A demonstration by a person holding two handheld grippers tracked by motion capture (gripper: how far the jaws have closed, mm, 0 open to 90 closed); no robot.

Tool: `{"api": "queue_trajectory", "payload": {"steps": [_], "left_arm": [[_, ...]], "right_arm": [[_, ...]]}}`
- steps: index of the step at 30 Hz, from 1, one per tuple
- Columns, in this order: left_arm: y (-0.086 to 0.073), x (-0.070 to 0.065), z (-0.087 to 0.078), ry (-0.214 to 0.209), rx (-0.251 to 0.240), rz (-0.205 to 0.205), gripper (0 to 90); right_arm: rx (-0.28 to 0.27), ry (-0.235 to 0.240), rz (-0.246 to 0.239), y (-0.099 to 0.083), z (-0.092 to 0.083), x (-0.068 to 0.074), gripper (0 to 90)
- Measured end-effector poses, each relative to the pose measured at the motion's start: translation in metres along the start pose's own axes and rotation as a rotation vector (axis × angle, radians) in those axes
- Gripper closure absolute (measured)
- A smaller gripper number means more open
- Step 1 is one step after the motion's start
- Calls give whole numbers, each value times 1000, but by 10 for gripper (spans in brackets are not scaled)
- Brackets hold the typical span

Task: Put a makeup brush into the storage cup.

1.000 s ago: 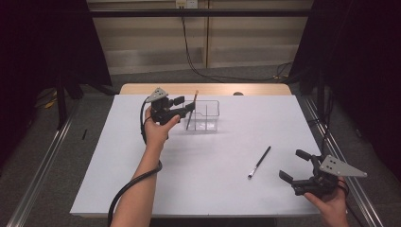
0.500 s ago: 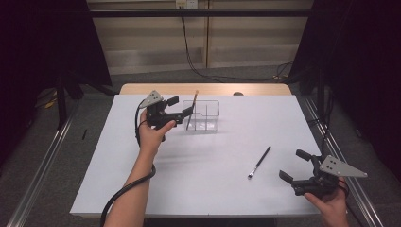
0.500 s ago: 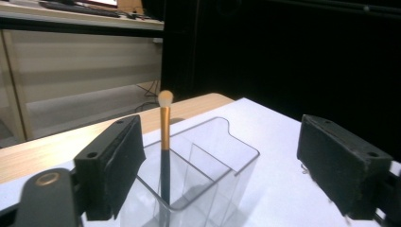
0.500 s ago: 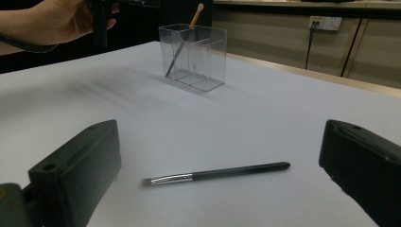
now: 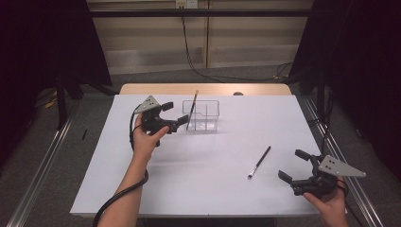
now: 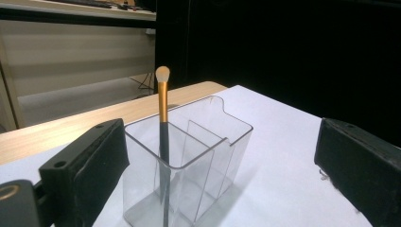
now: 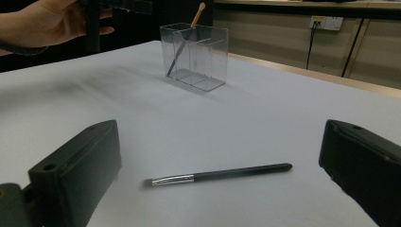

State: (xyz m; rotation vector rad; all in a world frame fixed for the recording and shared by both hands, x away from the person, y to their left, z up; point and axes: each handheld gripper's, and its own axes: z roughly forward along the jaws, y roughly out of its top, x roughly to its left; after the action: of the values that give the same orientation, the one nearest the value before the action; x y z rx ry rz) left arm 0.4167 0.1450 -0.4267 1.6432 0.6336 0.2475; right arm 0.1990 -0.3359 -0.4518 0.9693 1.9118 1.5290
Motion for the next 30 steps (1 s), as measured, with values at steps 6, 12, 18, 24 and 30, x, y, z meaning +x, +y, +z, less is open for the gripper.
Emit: {"api": "queue_trajectory", "payload": {"steps": [6, 12, 18, 24, 30], "left_arm": [[-2, 0, -6, -20, -6, -16, 7], [-4, -4, -12, -44, -5, 12, 1], [-7, -5, -20, -39, -2, 20, 2], [-13, -1, -32, -23, 9, 11, 1], [-15, -3, -44, -33, -2, 13, 2]], "right_arm": [[-3, -4, 4, 1, -2, 0, 0], [0, -3, 2, 1, -2, 0, 0], [-2, -3, 3, 1, -2, 0, 0], [-3, -3, 4, 1, -1, 1, 0], [-2, -1, -1, 1, 0, 1, 0]]}}
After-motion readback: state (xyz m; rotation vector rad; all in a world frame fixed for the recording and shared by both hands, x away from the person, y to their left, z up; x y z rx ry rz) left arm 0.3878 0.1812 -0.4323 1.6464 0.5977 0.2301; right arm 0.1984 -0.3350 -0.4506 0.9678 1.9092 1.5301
